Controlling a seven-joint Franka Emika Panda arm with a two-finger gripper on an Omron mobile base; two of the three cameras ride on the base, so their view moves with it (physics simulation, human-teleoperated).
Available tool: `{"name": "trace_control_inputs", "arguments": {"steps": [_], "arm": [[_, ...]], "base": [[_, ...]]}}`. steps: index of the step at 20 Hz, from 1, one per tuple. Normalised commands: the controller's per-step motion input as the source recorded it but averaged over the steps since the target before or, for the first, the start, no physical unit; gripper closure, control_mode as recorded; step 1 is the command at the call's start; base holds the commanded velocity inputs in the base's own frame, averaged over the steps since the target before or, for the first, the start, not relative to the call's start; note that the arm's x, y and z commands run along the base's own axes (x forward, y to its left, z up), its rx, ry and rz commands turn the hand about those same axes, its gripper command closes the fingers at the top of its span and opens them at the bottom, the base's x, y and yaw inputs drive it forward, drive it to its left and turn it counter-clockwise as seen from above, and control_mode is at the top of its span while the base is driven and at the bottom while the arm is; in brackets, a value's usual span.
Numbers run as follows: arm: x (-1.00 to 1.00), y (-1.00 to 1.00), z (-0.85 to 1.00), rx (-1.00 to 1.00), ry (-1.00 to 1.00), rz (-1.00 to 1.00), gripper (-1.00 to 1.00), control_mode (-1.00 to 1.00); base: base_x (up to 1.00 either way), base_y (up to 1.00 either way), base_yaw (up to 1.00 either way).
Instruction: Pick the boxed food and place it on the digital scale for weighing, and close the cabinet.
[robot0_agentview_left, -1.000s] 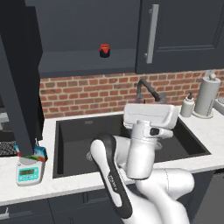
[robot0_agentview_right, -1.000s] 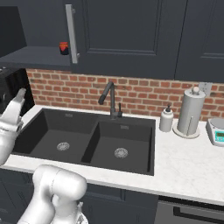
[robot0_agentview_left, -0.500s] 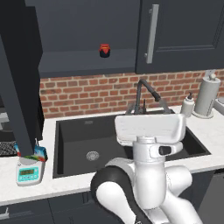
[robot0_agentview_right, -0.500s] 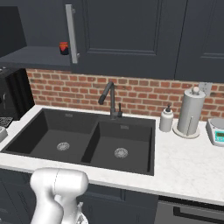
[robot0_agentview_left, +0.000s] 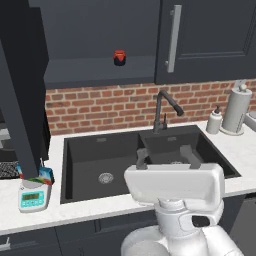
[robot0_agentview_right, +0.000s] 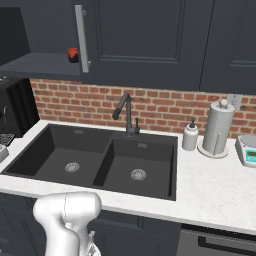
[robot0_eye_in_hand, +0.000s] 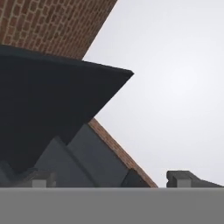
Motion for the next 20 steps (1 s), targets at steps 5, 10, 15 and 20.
{"name": "trace_control_inputs", "arguments": {"steps": [5, 10, 15, 20], "arm": [[-0.74, 1.0, -0.28, -0.21, -0.06, -0.01, -1.0, -1.0], [-0.27, 1.0, -0.05, -0.06, 0.0, -0.07, -1.0, -1.0], [0.0, 1.0, 0.0, 0.0, 0.0, -0.11, -1.0, -1.0], [-0.08, 1.0, -0.14, 0.0, -0.1, -0.1, -1.0, -1.0]], "base": [[0.0, 0.0, 0.0], [0.0, 0.0, 0.0], [0.0, 0.0, 0.0], [0.0, 0.0, 0.0]]}}
